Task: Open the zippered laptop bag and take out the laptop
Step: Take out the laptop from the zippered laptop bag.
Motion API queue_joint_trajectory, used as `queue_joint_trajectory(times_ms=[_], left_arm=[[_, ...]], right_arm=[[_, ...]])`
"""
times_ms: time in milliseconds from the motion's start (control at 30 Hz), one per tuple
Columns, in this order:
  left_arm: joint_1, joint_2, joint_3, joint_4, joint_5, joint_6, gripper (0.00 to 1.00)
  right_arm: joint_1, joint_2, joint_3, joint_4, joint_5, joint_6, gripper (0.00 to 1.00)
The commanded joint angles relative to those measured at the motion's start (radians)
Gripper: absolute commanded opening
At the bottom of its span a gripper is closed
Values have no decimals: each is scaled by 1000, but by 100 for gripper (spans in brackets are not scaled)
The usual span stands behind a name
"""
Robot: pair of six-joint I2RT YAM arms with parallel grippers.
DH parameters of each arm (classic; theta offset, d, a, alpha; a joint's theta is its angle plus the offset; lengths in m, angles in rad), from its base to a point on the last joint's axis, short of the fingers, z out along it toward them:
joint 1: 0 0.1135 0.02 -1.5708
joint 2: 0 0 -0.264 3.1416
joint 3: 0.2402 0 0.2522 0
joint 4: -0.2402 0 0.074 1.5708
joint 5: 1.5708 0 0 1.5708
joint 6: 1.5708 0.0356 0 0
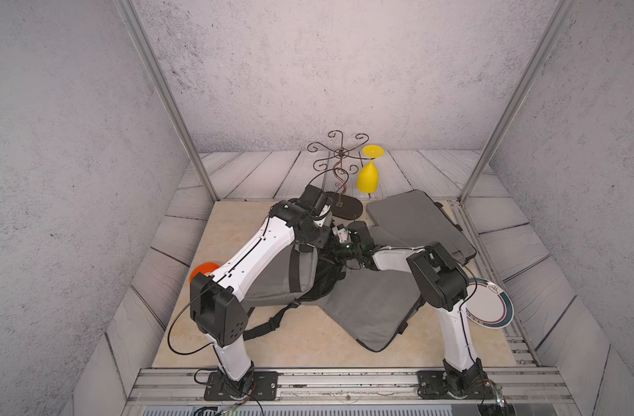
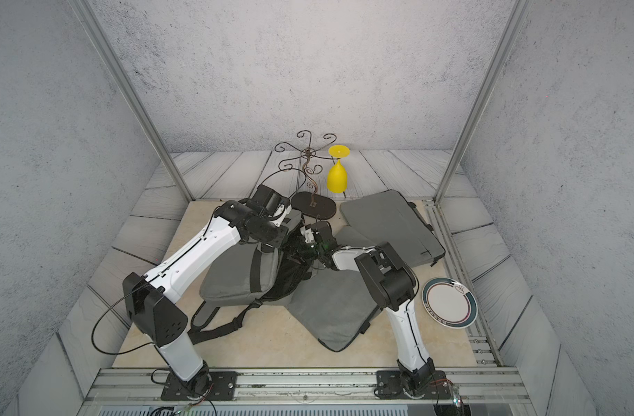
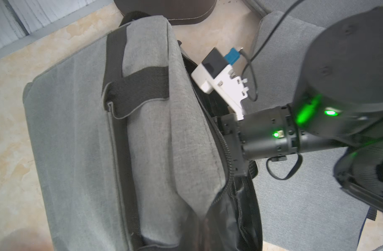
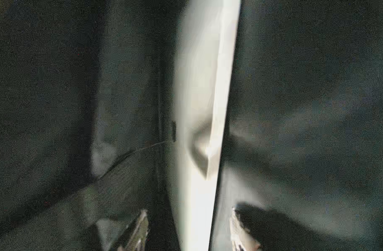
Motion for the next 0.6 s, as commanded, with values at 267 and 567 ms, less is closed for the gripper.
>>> queue_joint_trajectory(times_ms=[267, 567], left_arm=[[4, -33, 2, 80, 69, 57, 0], [4, -15, 9, 85, 123, 71, 0]], right_arm=[[63, 162, 160, -102, 27, 12, 60], [108, 269, 227, 98, 37, 148, 58]])
